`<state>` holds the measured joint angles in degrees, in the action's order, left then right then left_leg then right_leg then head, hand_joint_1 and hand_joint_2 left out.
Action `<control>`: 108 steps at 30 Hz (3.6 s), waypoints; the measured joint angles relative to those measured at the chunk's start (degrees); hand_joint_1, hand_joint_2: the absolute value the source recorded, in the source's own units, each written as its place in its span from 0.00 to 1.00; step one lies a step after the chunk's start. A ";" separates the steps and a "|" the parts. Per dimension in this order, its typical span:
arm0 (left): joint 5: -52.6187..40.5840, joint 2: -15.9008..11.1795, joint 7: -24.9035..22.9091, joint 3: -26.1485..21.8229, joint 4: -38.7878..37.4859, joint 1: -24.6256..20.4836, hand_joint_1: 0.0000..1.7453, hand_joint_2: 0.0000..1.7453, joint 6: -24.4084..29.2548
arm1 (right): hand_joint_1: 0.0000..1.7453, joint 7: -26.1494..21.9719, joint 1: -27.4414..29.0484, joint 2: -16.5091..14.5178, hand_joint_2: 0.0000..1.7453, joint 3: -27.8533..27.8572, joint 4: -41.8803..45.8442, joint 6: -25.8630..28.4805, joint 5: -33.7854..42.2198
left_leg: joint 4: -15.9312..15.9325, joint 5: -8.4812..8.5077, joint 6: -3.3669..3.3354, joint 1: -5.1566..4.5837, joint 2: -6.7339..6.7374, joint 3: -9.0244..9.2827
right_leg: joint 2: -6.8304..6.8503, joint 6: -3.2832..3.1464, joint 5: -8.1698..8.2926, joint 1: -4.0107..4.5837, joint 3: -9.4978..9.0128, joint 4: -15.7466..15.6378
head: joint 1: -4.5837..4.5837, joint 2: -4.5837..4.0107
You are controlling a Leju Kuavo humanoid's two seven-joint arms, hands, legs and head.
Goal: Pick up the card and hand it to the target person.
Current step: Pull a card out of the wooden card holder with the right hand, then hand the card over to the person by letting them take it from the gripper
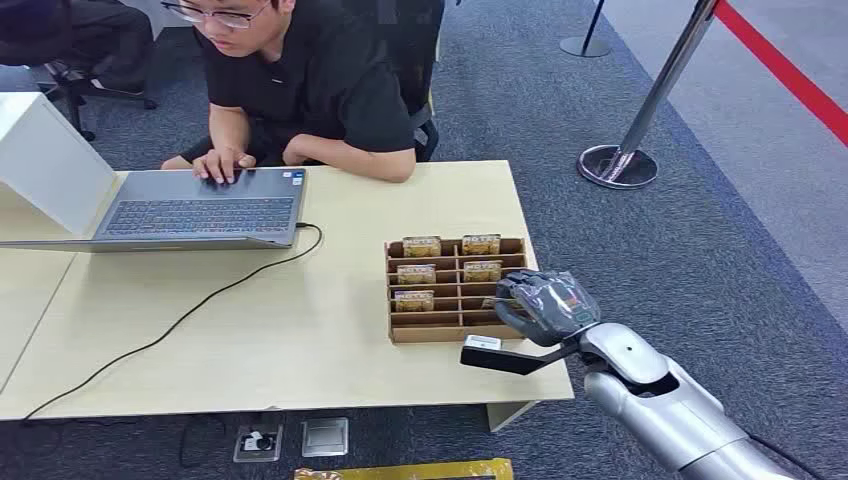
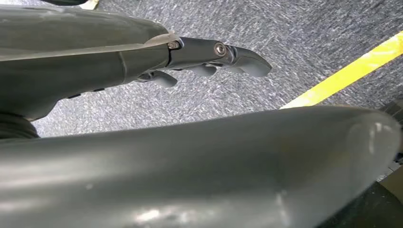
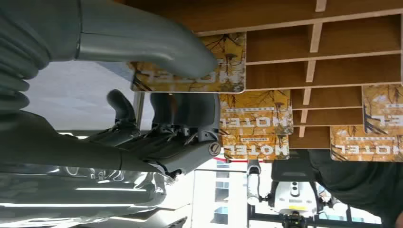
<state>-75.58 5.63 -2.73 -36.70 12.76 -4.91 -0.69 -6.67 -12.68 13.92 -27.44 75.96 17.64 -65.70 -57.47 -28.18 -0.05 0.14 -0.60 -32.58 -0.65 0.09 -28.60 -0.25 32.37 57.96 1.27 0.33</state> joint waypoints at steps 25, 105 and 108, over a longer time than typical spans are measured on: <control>-1.37 0.00 5.07 0.11 0.00 -0.02 0.00 1.00 0.53 | 0.92 -0.42 -0.74 -1.08 1.00 -0.27 -0.92 0.07 0.63 | 0.00 0.01 0.01 0.00 0.00 0.04 | 0.00 0.00 0.00 0.00 -0.02 0.00 | -0.01 -0.01; -1.99 0.23 2.97 1.20 -0.02 -0.77 0.00 0.00 3.62 | 0.00 -24.03 -8.94 -23.34 0.00 20.87 -8.98 21.96 15.67 | -0.01 0.07 0.06 0.01 -0.02 -0.01 | -0.01 -0.01 0.01 0.01 0.05 0.02 | 0.02 0.00; -1.70 0.23 2.97 1.10 -0.03 -0.35 0.00 0.00 3.75 | 0.00 -24.03 -7.46 -22.43 0.00 29.42 -9.69 21.97 19.29 | -0.03 0.06 0.04 0.01 -0.02 -0.02 | 0.01 -0.01 0.01 0.00 0.06 -0.01 | 0.05 -0.01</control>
<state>-77.29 5.86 0.24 -35.59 12.74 -5.26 3.07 -30.70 -20.14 -8.51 1.98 66.28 39.60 -46.42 -57.50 -28.12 -0.01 0.14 -0.63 -32.60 -0.64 0.08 -28.59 -0.25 32.43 57.95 1.32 0.32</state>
